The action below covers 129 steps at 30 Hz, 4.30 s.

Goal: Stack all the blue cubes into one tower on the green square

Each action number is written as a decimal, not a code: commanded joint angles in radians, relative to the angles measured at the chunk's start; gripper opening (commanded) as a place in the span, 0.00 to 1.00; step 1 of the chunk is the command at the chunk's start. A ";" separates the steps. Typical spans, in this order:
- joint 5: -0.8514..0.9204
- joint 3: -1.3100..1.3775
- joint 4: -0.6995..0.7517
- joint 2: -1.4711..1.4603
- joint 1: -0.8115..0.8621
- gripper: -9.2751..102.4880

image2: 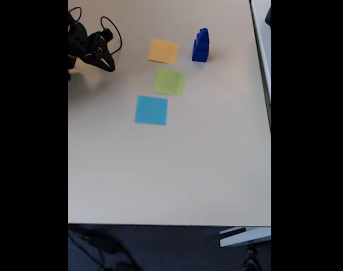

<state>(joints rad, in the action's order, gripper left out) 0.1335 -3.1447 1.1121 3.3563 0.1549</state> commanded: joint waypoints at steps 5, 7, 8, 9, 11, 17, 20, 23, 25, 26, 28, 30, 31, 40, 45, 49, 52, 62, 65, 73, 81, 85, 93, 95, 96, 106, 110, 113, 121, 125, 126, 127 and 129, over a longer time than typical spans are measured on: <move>-0.011 0.005 0.003 0.025 0.002 0.08; -0.011 0.005 0.003 0.025 0.002 0.08; -0.011 0.005 0.003 0.025 0.002 0.08; -0.011 0.005 0.003 0.025 0.002 0.08; -0.011 0.005 0.003 0.025 0.002 0.08; -0.011 0.005 0.003 0.025 0.002 0.08; -0.011 0.005 0.003 0.025 0.002 0.08; -0.011 0.005 0.003 0.025 0.002 0.08; -0.011 0.005 0.003 0.025 0.002 0.08; -0.011 0.005 0.003 0.025 0.002 0.08; -0.011 0.005 0.003 0.025 0.002 0.08; -0.011 0.005 0.003 0.025 0.002 0.08; -0.011 0.005 0.003 0.025 0.002 0.08; -0.011 0.005 0.003 0.025 0.002 0.08; -0.011 0.005 0.003 0.025 0.002 0.08; -0.011 0.005 0.003 0.025 0.002 0.08; -0.011 0.005 0.003 0.025 0.002 0.08; -0.011 0.005 0.003 0.025 0.002 0.08; -0.011 0.005 0.003 0.025 0.002 0.08; -0.011 0.005 0.003 0.025 0.002 0.08; -0.011 0.005 0.003 0.025 0.002 0.08; -0.011 0.005 0.003 0.025 0.002 0.08; -0.011 0.005 0.003 0.025 0.002 0.08; -0.011 0.005 0.003 0.025 0.002 0.08; -0.011 0.005 0.003 0.025 0.002 0.08; -0.011 0.005 0.003 0.025 0.002 0.08; -0.011 0.005 0.003 0.025 0.002 0.08; -0.011 0.005 0.003 0.025 0.002 0.08; -0.011 0.005 0.003 0.025 0.002 0.08; -0.011 0.005 0.003 0.025 0.002 0.08; -0.011 0.005 0.003 0.025 0.002 0.08; -0.011 0.005 0.003 0.025 0.002 0.08; -0.011 0.005 0.003 0.025 0.002 0.08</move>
<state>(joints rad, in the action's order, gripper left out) 0.1335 -3.1447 1.1121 3.3563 0.1549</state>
